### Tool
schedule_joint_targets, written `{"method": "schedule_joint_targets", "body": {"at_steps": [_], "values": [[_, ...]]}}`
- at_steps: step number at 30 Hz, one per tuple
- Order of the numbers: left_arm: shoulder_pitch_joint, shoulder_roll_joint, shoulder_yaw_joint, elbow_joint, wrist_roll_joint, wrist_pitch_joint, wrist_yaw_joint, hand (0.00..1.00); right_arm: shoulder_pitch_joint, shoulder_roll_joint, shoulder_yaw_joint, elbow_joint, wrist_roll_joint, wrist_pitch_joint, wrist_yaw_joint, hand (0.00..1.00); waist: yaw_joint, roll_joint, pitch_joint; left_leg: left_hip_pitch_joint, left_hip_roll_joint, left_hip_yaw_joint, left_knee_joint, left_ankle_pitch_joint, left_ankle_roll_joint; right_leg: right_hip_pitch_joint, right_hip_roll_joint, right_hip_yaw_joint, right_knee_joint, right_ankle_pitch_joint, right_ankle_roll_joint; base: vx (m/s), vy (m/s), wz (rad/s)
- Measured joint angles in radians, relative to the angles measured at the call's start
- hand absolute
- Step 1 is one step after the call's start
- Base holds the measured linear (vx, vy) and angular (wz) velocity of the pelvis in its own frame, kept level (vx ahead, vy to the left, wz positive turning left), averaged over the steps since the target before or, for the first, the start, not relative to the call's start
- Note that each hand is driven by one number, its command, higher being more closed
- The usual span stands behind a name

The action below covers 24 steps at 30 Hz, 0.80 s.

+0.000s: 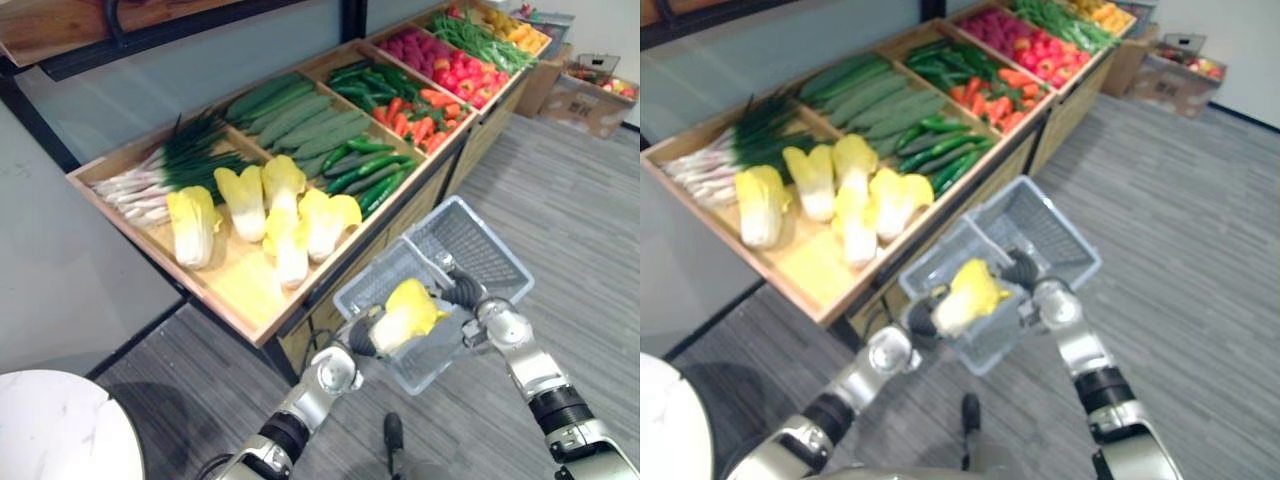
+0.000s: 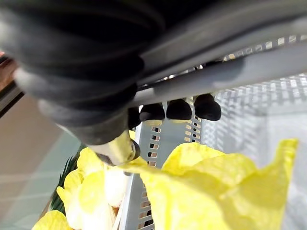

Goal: Pick vegetable in the basket

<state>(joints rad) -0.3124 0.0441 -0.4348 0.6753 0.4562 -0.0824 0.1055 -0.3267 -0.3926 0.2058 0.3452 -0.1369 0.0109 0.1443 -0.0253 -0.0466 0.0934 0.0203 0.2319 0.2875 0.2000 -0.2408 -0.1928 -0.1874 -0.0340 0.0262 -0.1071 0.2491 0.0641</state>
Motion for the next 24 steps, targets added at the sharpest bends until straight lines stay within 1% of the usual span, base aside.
{"method": "schedule_joint_targets", "body": {"at_steps": [8, 15, 20, 24], "values": [[-0.007, -0.001, 0.001, -0.006, -0.001, 0.0, -0.002, 0.0, 0.014, -0.004, -0.001, 0.001, -0.003, 0.0, 0.001, 1.0, 0.0, -0.001, 0.0, 0.0, -0.001, -0.001, -0.006, 0.0, 0.0, 0.0, 0.0, -0.002, 0.0, 0.0, 0.0, 0.0, 0.0, 0.0], [-0.007, 0.003, 0.002, -0.09, -0.002, 0.006, -0.012, 0.0, 0.024, 0.0, -0.005, 0.008, -0.017, 0.0, 0.001, 1.0, 0.0, -0.001, 0.0, 0.0, -0.001, -0.024, -0.006, 0.001, 0.002, 0.013, -0.004, -0.02, 0.0, 0.0, 0.0, 0.0, 0.007, 0.09], [-0.005, 0.01, 0.012, -0.134, 0.0, 0.006, -0.013, 0.0, 0.038, 0.024, -0.01, 0.023, -0.021, 0.0, 0.003, 1.0, 0.003, -0.004, -0.001, -0.001, -0.003, -0.029, -0.006, 0.003, 0.004, 0.016, -0.009, -0.024, 0.0, -0.004, 0.005, 0.0, 0.004, 0.03], [0.012, 0.035, 0.039, -0.273, 0.0, 0.007, -0.011, 0.0, 0.055, 0.054, -0.054, 0.038, -0.06, 0.0, 0.004, 1.0, 0.003, -0.005, -0.001, -0.002, -0.004, -0.031, -0.006, 0.003, 0.004, 0.016, -0.01, -0.027, 0.0, -0.006, 0.006, 0.0, 0.0, 0.0]]}}
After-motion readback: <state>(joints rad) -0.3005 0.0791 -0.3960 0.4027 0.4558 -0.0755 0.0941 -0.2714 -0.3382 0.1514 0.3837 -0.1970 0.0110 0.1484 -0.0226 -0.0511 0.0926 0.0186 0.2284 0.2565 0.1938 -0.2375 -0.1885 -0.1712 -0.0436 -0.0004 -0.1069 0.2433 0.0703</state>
